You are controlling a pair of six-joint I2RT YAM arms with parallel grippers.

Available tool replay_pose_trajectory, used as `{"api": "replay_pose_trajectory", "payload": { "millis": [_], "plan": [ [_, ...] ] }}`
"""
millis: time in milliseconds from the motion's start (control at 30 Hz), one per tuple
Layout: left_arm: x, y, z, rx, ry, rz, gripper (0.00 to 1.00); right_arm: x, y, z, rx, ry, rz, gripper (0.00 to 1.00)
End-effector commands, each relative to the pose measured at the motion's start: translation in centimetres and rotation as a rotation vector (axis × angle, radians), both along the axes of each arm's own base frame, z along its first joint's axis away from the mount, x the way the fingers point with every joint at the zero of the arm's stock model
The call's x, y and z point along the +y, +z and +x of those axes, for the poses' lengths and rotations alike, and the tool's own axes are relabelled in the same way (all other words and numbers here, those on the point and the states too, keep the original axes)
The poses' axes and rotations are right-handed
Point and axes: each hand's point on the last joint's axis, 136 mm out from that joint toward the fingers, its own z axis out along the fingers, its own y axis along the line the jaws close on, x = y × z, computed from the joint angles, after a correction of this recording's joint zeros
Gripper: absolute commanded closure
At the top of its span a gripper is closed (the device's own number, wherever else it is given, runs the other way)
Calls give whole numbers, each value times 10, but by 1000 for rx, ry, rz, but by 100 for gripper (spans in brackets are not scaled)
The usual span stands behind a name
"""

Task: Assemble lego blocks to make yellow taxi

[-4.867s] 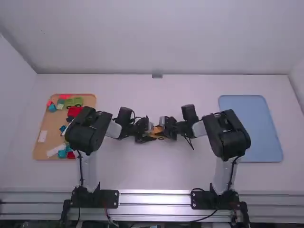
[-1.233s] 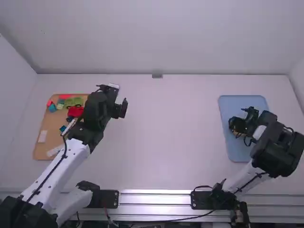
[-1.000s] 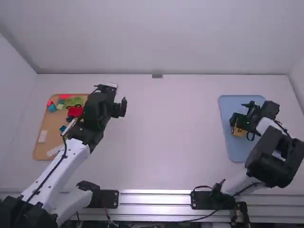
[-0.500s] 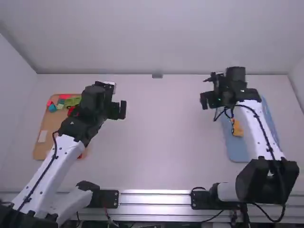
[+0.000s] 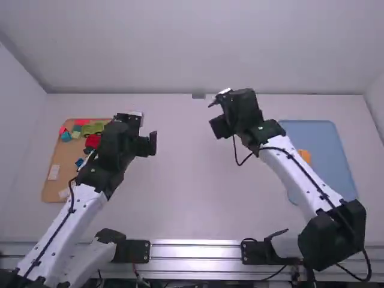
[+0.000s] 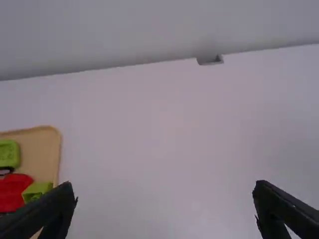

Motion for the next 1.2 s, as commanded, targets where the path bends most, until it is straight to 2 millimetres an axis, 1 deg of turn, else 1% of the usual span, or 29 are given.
{"api": "replay_pose_trajectory", "payload": {
  "millis": [0, 133, 233, 267, 333, 367, 400, 533, 567, 667, 700, 733, 800, 867, 1067, 1167],
  "plan": [
    [7, 5, -6, -40, -21, 9, 10, -18, 16, -1, -34, -75, 67, 10],
    [19, 8, -9, -87, 0, -11, 15, -31, 22, -2, -56, -117, 135, 14],
    [39, 11, -14, -148, 62, -13, 21, -54, 30, -2, -97, -201, 192, 19],
    [43, 12, -15, -158, 72, -14, 22, -58, 31, -2, -104, -215, 202, 20],
    [58, 14, -20, -207, 120, -13, 27, -76, 37, -3, -144, -261, 225, 24],
    [59, 15, -23, -235, 121, -14, 30, -86, 40, -4, -171, -284, 231, 27],
    [59, 14, -25, -240, 121, -15, 31, -90, 41, -4, -181, -293, 233, 28],
    [59, -6, -41, -240, 121, -15, 40, -126, 52, -11, -275, -370, 250, 37],
    [59, -9, -43, -240, 121, -15, 42, -130, 53, -13, -288, -380, 251, 38],
    [59, -27, -55, -240, 121, -15, 50, -159, 61, -23, -373, -445, 259, 45],
    [59, -28, -56, -240, 121, -15, 51, -159, 62, -23, -379, -444, 260, 46],
    [59, -36, -60, -240, 121, -15, 54, -159, 62, -29, -396, -442, 264, 49],
    [59, -49, -67, -240, 121, -15, 60, -159, 54, -42, -396, -442, 264, 55],
    [59, -56, -70, -240, 121, -15, 63, -159, 49, -48, -396, -442, 264, 58],
    [59, -88, -82, -240, 121, -15, 75, -159, 23, -78, -396, -442, 264, 73],
    [59, -101, -85, -240, 121, -15, 80, -159, 11, -89, -396, -442, 264, 79]
  ]
}}
